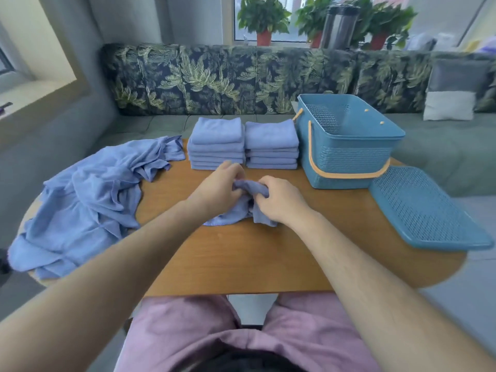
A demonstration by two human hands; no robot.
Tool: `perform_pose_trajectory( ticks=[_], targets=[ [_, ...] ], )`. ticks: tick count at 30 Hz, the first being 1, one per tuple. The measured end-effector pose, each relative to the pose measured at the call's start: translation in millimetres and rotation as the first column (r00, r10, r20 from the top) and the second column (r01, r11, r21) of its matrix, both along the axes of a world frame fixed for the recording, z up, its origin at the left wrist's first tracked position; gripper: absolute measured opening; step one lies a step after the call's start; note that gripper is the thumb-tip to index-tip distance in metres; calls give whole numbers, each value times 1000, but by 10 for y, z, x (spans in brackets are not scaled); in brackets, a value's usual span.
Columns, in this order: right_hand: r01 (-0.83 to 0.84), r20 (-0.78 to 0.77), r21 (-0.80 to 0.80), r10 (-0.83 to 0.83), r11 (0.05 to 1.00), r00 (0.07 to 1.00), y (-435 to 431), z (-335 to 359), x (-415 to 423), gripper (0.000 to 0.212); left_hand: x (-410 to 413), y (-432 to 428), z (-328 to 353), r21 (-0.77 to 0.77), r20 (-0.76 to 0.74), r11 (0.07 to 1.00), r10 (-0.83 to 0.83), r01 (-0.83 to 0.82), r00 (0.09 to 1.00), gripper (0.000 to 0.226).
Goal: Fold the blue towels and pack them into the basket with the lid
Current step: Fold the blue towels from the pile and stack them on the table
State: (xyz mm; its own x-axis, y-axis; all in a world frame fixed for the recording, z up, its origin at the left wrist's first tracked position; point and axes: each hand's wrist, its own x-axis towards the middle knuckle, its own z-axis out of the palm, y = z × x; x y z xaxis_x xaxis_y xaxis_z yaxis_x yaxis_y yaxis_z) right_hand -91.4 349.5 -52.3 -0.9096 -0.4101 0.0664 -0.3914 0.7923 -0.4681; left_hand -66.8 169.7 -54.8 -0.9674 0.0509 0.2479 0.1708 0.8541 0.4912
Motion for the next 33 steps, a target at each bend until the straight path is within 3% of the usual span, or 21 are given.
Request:
perform_pose_trajectory(
  ticks=[3, 6, 8, 11, 13, 15, 17, 20, 22, 25, 27, 29, 33],
  targets=[
    [56, 156, 65, -66, 996, 986, 182, -33, 76, 8, 158, 86, -344, 4, -23, 996, 87, -87, 996, 17],
    [8, 232, 251, -68, 968, 970, 269, 22, 120, 18, 245, 21, -577, -187, 80, 978, 104, -88, 991, 36],
    [-35, 319, 290, -62, 956, 946, 271, 32, 156, 21, 243, -77, -645, -293, 119, 950, 150, -110, 982, 42],
    [-10, 311, 153, -38, 988, 950, 193, 7, 154, 20, 225, -153, -609, -258, 124, 958, 162, -126, 979, 24],
    [48, 266, 58, -62, 997, 962, 115, -28, 111, 34, 232, -120, -503, -239, 108, 964, 147, -117, 983, 22],
    [53, 220, 83, -70, 995, 973, 50, -83, 65, 45, 255, -89, -384, -205, 65, 971, 141, -125, 988, 22],
    [29, 220, 62, -42, 998, 975, 4, -148, 19, 46, 299, -75, -261, -131, 34, 982, 141, -135, 989, 22],
    [13, 238, -90, 9, 996, 971, -39, -136, 3, 41, 353, -104, -69, -10, -18, 984, 176, -176, 984, 24],
    [70, 319, -275, 22, 959, 948, -61, -27, 25, 35, 352, -132, 53, 75, -60, 972, 226, -222, 972, 26],
    [209, 423, -531, 44, 821, 905, -47, 130, 34, 27, 296, -131, 165, 250, -111, 945, 247, -213, 963, 29],
    [245, 404, -553, -1, 796, 915, -5, 146, -4, 20, 239, -82, 159, 307, -96, 942, 172, -135, 980, 41],
    [295, 388, -515, -88, 805, 918, 65, 83, -57, 14, 168, -34, 50, 267, -17, 956, 130, -121, 991, 48],
    [436, 428, -349, -273, 830, 862, 297, -132, -85, 25, 95, 73, -283, 105, 108, 974, 187, -198, 976, 25]
  ],
)
